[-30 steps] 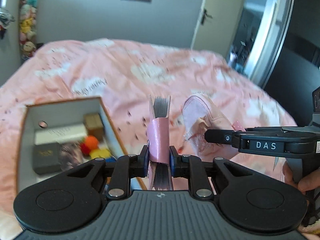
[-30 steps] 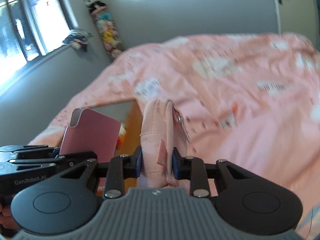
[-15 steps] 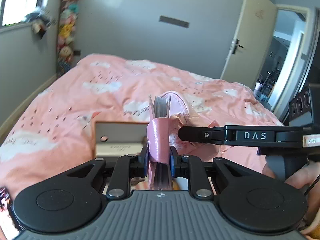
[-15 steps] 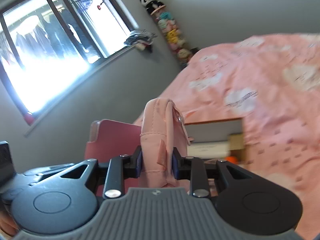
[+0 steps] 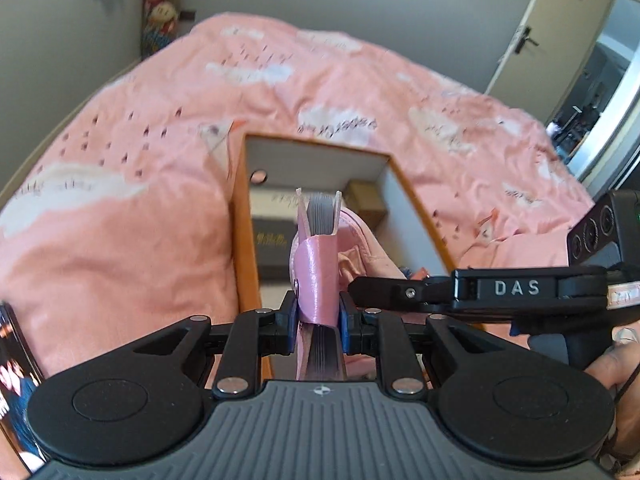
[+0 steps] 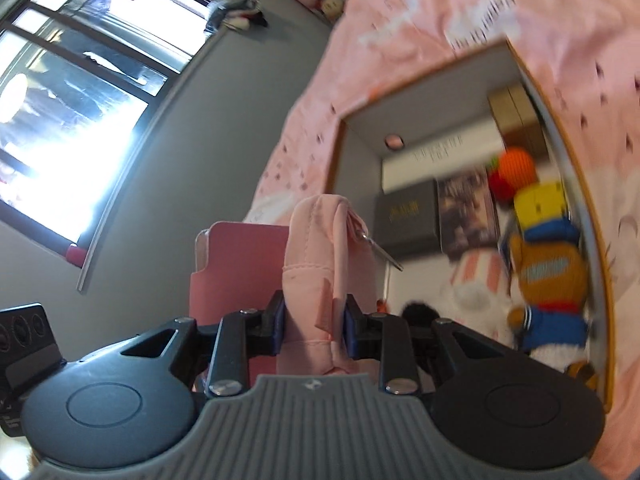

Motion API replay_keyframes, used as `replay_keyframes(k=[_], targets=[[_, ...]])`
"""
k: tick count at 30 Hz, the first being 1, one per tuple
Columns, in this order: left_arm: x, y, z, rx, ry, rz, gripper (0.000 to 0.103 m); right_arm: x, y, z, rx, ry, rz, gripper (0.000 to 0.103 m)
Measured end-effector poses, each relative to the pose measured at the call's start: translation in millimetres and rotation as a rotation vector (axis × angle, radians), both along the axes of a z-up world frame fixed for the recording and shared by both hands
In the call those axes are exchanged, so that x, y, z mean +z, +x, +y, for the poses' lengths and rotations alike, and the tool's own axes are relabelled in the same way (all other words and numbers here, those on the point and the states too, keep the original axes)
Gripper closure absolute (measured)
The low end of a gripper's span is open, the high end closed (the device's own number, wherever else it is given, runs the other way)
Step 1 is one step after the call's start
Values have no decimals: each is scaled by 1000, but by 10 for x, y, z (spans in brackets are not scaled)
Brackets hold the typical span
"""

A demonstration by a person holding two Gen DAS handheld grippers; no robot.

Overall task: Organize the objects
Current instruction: 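Carry the wallet and pouch over the box with both grippers, then lower the wallet and pouch into the box and open both grippers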

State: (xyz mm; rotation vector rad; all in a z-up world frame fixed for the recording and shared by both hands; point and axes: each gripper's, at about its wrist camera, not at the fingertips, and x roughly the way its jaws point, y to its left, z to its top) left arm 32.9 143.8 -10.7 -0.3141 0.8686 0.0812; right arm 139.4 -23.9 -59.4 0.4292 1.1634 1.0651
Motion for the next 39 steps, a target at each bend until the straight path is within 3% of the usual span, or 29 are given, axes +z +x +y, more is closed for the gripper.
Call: replay_keyframes(k=[6, 11, 19, 26, 31, 39], targets=[[-155, 119, -3, 8, -33, 65, 81, -138, 61, 43, -3, -53, -15, 73], [-269, 239, -95, 22, 53, 142, 80, -221, 80, 52, -2, -75, -4, 73], [-359, 264, -149, 40, 91, 200, 74, -406, 93, 62, -2, -92, 56, 73], [-362, 276, -131, 35, 81, 199, 72, -427, 93, 59, -9, -91, 75, 73], [-340, 216, -30, 16, 4, 171, 57, -404, 80, 71, -9, -110, 56, 72], [-89, 60, 87, 75, -15, 19, 57, -329, -21, 227, 32, -193, -40, 72]])
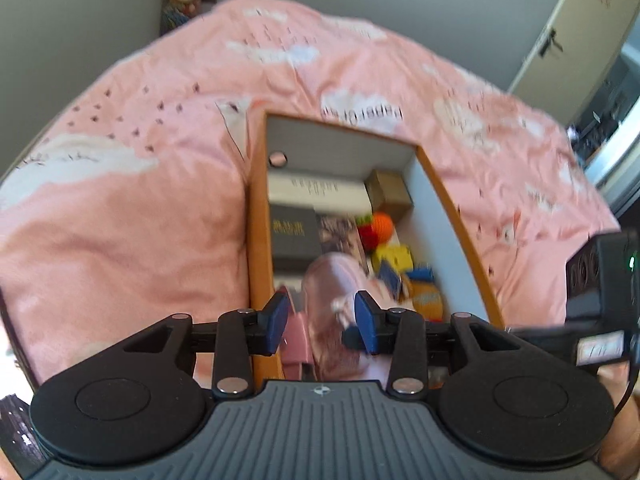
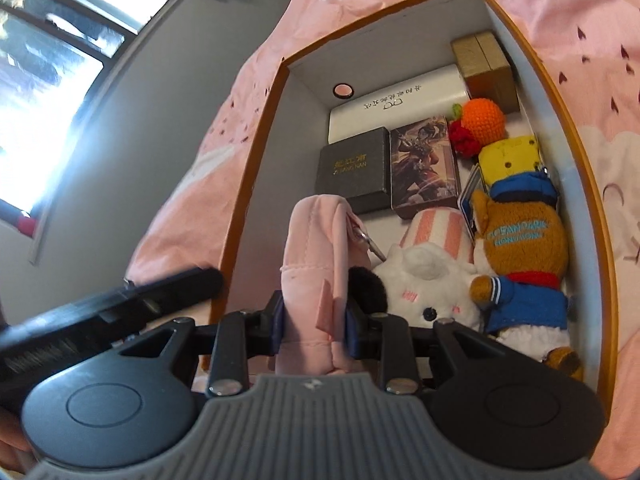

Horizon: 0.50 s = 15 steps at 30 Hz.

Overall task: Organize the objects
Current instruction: 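Lower the wallet and pouch into the box and open both grippers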

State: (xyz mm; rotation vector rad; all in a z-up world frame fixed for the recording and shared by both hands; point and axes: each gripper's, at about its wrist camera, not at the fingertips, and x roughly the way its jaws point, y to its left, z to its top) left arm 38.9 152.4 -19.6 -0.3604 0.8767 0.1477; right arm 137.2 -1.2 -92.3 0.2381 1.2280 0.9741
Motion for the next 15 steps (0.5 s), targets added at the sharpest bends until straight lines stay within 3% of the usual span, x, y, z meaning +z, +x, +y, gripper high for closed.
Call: replay_keyframes(k=[5, 15], targets=[[-61, 21, 1, 48, 73, 20, 57, 63, -137, 226, 50, -86, -94, 71], [-307, -9, 120, 81, 59, 69, 57, -77, -239, 452, 109, -179, -128, 66]])
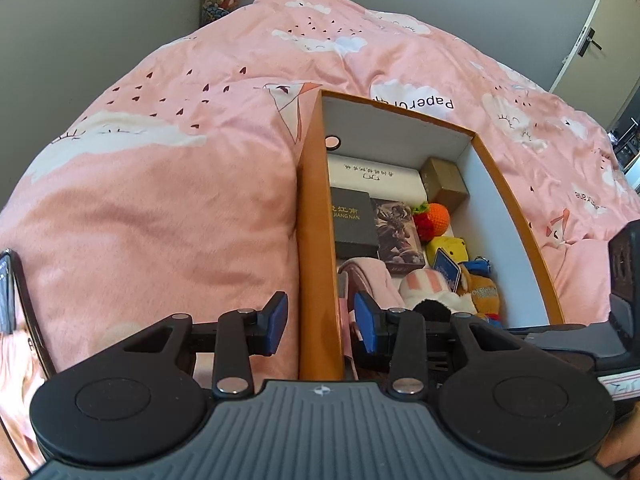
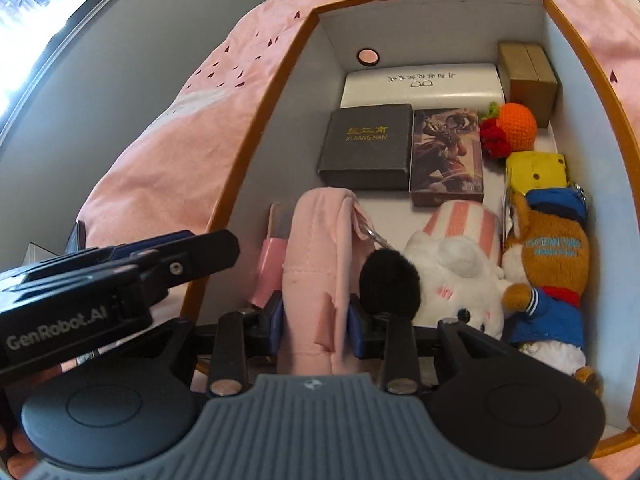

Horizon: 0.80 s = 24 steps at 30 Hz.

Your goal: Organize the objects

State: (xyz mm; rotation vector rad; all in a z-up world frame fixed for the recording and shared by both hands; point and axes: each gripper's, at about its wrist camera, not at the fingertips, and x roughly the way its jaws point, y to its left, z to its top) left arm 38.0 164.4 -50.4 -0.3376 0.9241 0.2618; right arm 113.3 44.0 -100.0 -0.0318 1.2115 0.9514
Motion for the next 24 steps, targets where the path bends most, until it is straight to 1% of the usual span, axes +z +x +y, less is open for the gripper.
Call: replay_keyframes(k=[2, 3, 4, 8, 9, 10, 11, 12, 15, 18, 22, 24], targets=[[-12, 0, -2, -2, -2, -1, 57, 27, -10, -25, 6, 8, -3, 62], [-13, -4, -4, -2, -3, -4, 58, 49, -18, -52, 11, 20, -1, 54], [-12, -9, -5, -3, -5, -9, 57, 84, -28, -85, 12, 31, -5, 52], [3, -14, -9, -1, -12, -24, 57, 255, -85, -206, 15, 68, -64, 54], [10, -16, -9, -1, -12, -27, 57, 296, -100, -230, 18, 79, -80, 57], [19, -18, -10, 0, -12, -30, 57, 324, -108, -246, 16, 86, -94, 66], [29, -22, -11, 1, -11, -34, 57, 343, -118, -251, 17, 86, -106, 71], [35, -24, -14, 1, -10, -37, 57, 350, -131, -245, 21, 81, -114, 79], [62, -33, -20, 3, -7, -46, 57, 308, -150, -193, 51, 82, -105, 88], [76, -35, -30, 7, -2, -51, 57, 258, -179, -129, 72, 73, -111, 89], [87, -31, -65, 8, 7, -60, 57, 140, -143, -69, 84, 70, -74, 89], [106, -40, -94, 5, 16, -75, 57, 134, -119, -95, 74, 81, -61, 88]])
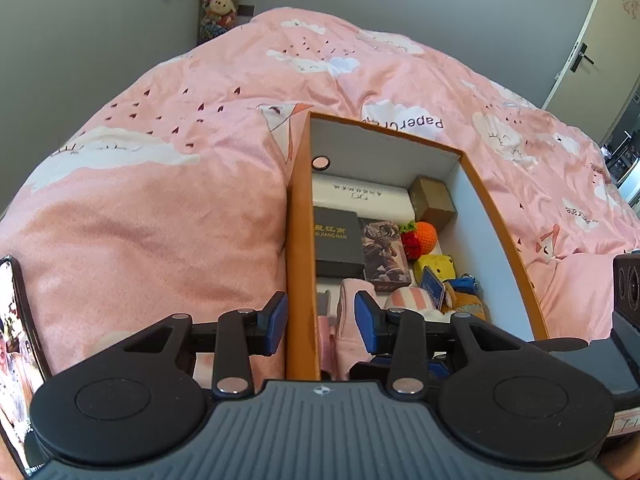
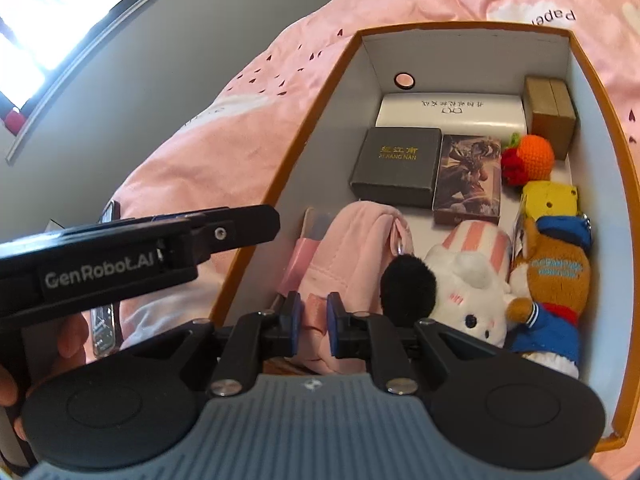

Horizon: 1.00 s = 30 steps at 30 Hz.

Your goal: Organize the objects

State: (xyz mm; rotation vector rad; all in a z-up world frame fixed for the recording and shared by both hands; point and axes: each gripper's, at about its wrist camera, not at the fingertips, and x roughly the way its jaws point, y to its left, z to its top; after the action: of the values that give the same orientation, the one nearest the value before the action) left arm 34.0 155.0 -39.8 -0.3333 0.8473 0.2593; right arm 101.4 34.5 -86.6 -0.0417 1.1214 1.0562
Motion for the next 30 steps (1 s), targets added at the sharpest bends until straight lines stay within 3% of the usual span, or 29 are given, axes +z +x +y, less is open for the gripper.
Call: replay_keyframes(k=[2, 6, 8, 9, 14, 18, 20, 21, 22, 26, 30], targets=[[34, -14, -41, -2, 11, -24, 57, 36, 0, -40, -10, 9, -4, 87], [146, -58, -122, -11, 38, -99, 54, 198, -15, -150, -30, 40, -39, 69], [229, -100, -150, -4, 60, -152, 52, 328, -6, -241, -61, 49, -87, 65], [272, -120, -160, 3, 69, -178, 50, 402, 3, -300, -82, 55, -117, 58], [506, -230, -247, 40, 101, -285, 36, 805, 52, -646, -200, 75, -282, 42], [731, -328, -403, 47, 156, -364, 15, 1112, -2, -915, -268, 107, -402, 27], [839, -372, -495, 49, 193, -398, 12, 1245, -72, -1033, -301, 130, -462, 19], [886, -391, -544, 46, 218, -408, 8, 1306, -125, -1083, -324, 141, -494, 7], [930, -413, -600, 45, 248, -412, 6, 1359, -180, -1135, -352, 158, -525, 1], [1049, -504, -829, 31, 385, -442, 7, 1506, -366, -1265, -360, 212, -593, 1], [1092, -537, -942, 18, 420, -414, 4, 1517, -513, -1295, -344, 201, -620, 1]])
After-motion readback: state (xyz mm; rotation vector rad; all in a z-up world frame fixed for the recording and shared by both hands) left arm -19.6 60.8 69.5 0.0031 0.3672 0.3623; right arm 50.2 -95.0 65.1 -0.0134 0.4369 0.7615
